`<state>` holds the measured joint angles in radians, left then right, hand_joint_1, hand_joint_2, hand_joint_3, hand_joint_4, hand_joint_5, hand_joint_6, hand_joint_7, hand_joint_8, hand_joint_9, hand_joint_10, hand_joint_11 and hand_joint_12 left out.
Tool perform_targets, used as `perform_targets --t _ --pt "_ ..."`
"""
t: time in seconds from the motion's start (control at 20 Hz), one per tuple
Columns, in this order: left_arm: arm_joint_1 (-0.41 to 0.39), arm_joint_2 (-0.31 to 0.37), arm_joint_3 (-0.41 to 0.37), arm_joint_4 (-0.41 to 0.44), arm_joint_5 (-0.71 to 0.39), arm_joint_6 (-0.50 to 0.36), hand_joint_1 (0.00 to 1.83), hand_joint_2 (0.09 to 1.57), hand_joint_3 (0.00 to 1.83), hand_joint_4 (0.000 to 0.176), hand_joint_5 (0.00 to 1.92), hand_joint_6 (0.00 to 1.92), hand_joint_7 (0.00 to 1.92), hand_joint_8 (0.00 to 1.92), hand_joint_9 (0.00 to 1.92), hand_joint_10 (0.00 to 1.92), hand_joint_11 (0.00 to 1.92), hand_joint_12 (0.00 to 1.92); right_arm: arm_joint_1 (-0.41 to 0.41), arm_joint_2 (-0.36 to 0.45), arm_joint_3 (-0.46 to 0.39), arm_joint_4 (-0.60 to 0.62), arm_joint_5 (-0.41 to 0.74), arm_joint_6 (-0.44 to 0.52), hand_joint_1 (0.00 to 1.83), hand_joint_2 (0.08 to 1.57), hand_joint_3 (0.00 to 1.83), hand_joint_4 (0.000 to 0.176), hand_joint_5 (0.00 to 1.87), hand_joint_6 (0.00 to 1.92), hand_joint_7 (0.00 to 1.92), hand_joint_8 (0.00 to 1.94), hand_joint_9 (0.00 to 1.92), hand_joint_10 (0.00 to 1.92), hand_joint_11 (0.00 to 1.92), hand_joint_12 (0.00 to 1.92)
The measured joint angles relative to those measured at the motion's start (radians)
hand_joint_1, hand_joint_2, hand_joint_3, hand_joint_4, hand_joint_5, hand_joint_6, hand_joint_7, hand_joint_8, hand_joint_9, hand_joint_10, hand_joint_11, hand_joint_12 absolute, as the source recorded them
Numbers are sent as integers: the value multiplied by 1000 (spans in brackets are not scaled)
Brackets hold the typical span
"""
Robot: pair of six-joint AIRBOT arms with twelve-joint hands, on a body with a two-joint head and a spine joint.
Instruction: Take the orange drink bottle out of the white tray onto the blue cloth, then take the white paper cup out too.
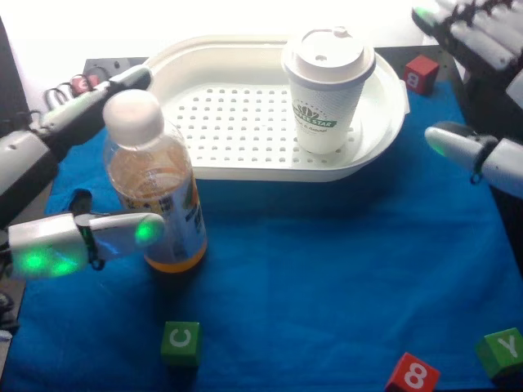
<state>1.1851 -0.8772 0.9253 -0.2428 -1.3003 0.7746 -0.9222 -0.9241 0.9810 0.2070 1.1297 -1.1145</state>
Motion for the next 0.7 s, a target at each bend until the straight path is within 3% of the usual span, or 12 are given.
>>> perform_targets --t 0.15,0.2,0.25,0.3,0.35,0.4,0.45,0.5,0.6,0.65,0.7 --pt "69 11 -19 -80 -58 15 570 995 0 118 0 0 0 0 0 0 0 0 107 -55 68 -30 -71 -1 393 1262 0 0 0 0 0 0 0 0 33 18" --pt "94 12 -22 -101 -77 16 575 1001 0 94 0 0 0 0 0 0 0 0 140 -77 86 -40 -97 0 405 1228 0 12 0 0 0 0 0 0 6 324" --pt "121 16 -33 -138 -106 18 639 1021 3 112 0 0 0 0 0 0 0 0 175 -109 116 -57 -139 0 466 1202 0 36 0 0 0 0 0 0 0 602" --pt "130 19 -35 -155 -119 19 639 1021 3 112 0 0 0 0 0 0 0 0 199 -135 137 -66 -172 0 466 1202 0 36 0 0 0 0 0 0 0 602" --pt "131 22 -34 -164 -144 19 699 1002 0 119 0 0 0 0 0 0 0 0 221 -167 163 -74 -212 1 496 1198 0 13 0 0 0 0 0 0 0 52" --pt "131 22 -34 -164 -160 19 700 1007 0 125 0 0 0 0 0 0 0 0 231 -187 183 -85 -238 2 480 1197 0 9 0 0 0 0 0 0 0 10" --pt "131 22 -34 -163 -168 19 668 1001 0 109 0 0 0 0 0 0 0 0 246 -206 205 -86 -273 2 508 1190 0 10 0 0 0 0 0 0 0 1" --pt "131 22 -35 -163 -168 20 657 995 0 121 0 0 0 0 0 0 0 0 262 -225 227 -84 -303 2 541 1174 0 33 0 0 0 0 0 0 0 0" --pt "131 22 -35 -162 -171 21 662 982 0 137 0 0 0 0 0 0 3 1 298 -268 283 -70 -354 2 589 1156 0 22 0 0 0 0 0 0 0 0" --pt "131 22 -34 -162 -171 21 655 985 0 127 0 0 0 0 0 0 0 0 309 -283 302 -69 -369 2 593 1150 0 16 0 0 0 0 0 0 0 0" --pt "131 22 -34 -163 -170 21 643 984 0 130 0 0 0 0 0 0 0 0 323 -307 329 -68 -396 2 592 1146 0 11 0 0 0 0 0 0 0 0"
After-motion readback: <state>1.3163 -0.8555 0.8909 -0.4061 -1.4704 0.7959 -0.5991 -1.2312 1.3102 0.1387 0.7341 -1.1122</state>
